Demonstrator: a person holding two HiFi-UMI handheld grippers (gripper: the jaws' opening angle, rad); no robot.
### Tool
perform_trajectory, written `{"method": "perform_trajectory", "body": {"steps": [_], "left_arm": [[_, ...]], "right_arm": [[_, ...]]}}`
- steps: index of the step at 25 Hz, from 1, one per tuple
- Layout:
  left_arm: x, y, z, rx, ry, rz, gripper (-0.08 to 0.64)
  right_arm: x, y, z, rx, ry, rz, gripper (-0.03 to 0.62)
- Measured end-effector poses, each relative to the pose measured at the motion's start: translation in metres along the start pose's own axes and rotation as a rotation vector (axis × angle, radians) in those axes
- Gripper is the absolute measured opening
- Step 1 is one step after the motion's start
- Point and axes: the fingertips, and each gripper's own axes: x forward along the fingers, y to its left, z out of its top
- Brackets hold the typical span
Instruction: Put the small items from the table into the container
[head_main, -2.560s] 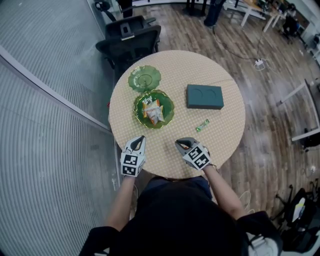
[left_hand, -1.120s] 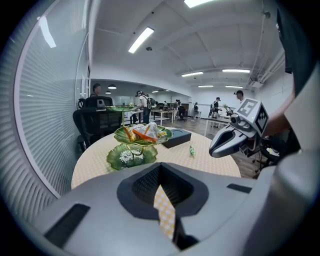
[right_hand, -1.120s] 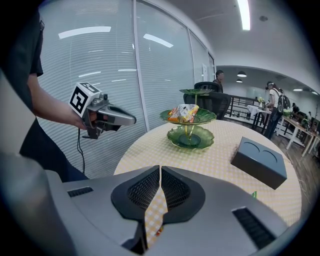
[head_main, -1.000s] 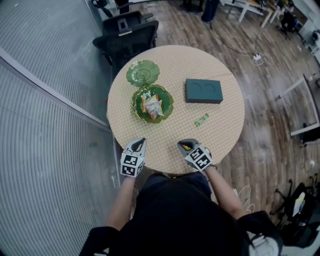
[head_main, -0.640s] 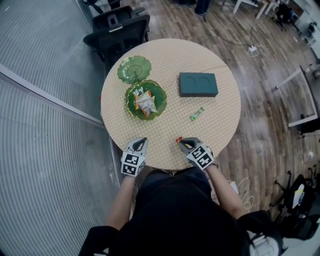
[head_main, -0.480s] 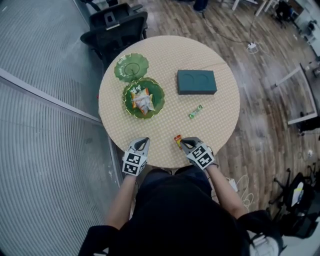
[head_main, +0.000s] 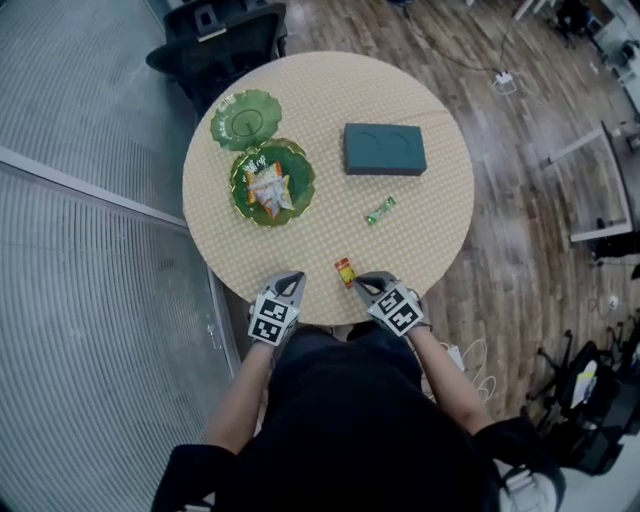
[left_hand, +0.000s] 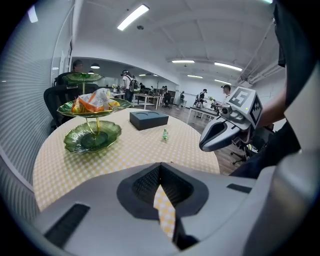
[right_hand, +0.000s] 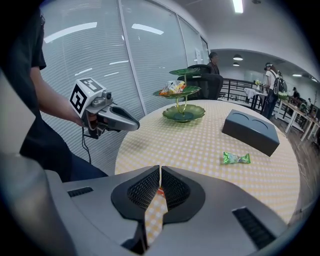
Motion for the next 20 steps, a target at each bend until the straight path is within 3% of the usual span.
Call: {"method": "perform_trajectory", "body": {"steps": [12,20], "left_arm": [[0.026,-0.043,-0.022,-0.04,0.08,-0.038,0.002],[0.031,-0.058,-0.037,-0.034,0.137,-0.072,0.002]], "right_arm": [[0.022,0.004,-0.031,-0.049,0.093,0.096,0.031],[0.045,-0.008,-0.046,-0.03,0.129,0.084,0.031]]}}
